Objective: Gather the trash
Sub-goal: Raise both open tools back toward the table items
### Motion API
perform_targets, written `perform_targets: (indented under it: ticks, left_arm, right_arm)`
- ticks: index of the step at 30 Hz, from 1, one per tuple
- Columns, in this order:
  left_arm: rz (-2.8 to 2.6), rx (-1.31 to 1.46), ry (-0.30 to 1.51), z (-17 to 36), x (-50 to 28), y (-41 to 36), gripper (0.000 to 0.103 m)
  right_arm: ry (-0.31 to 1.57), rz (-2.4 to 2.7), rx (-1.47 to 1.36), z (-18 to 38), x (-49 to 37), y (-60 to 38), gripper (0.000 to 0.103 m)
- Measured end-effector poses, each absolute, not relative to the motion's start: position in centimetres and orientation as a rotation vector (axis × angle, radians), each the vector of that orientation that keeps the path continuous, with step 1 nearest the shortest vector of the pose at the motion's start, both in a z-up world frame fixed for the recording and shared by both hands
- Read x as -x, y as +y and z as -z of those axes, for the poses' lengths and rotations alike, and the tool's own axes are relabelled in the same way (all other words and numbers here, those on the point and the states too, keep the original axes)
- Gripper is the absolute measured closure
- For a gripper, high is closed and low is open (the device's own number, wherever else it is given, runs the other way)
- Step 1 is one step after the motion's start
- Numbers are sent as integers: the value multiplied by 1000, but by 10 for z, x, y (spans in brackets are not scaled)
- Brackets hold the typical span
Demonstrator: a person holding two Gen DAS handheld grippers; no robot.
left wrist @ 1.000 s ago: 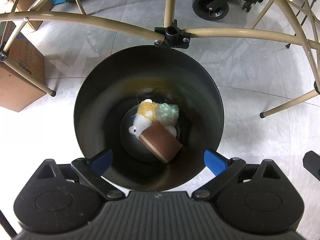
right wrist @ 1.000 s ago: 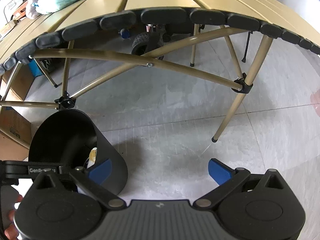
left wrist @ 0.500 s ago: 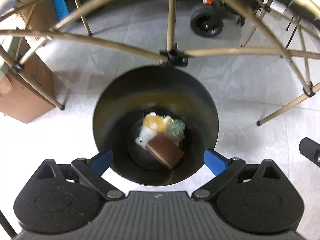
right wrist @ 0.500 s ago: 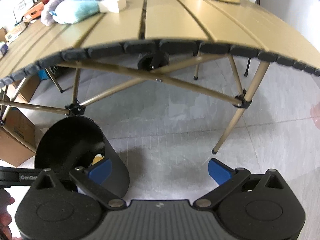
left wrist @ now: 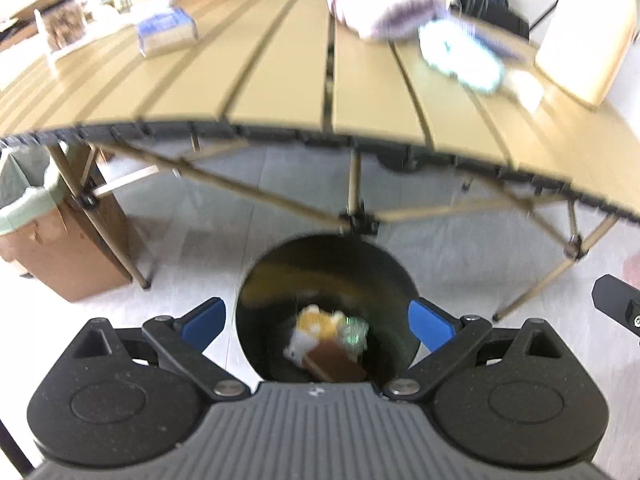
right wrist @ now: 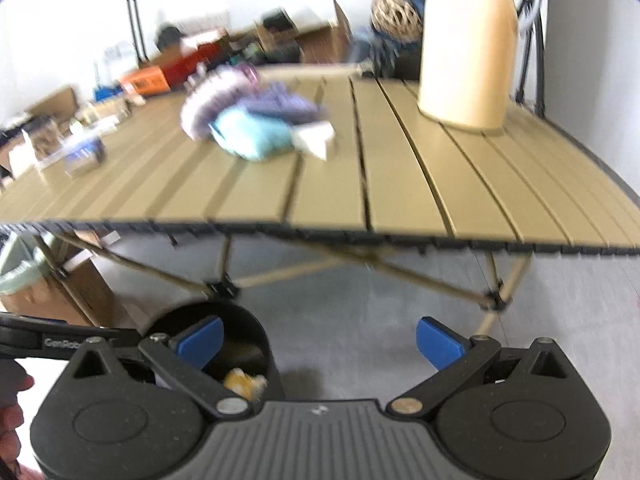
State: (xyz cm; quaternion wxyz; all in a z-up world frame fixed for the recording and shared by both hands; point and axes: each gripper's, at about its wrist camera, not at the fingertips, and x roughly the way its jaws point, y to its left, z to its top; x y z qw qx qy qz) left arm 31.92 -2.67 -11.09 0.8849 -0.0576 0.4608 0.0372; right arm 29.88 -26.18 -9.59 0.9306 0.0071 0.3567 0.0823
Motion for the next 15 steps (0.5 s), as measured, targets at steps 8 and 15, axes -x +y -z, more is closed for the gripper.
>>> perform_targets:
  ticks: [8, 15]
  left_arm:
    - [-87, 149, 729, 71, -306, -8, 2]
    - [-189, 125, 566, 52, -321, 7, 0]
  right_arm:
    - [478, -215, -67, 71, -299, -251, 0]
    - [368, -187, -22, 69, -317, -229, 0]
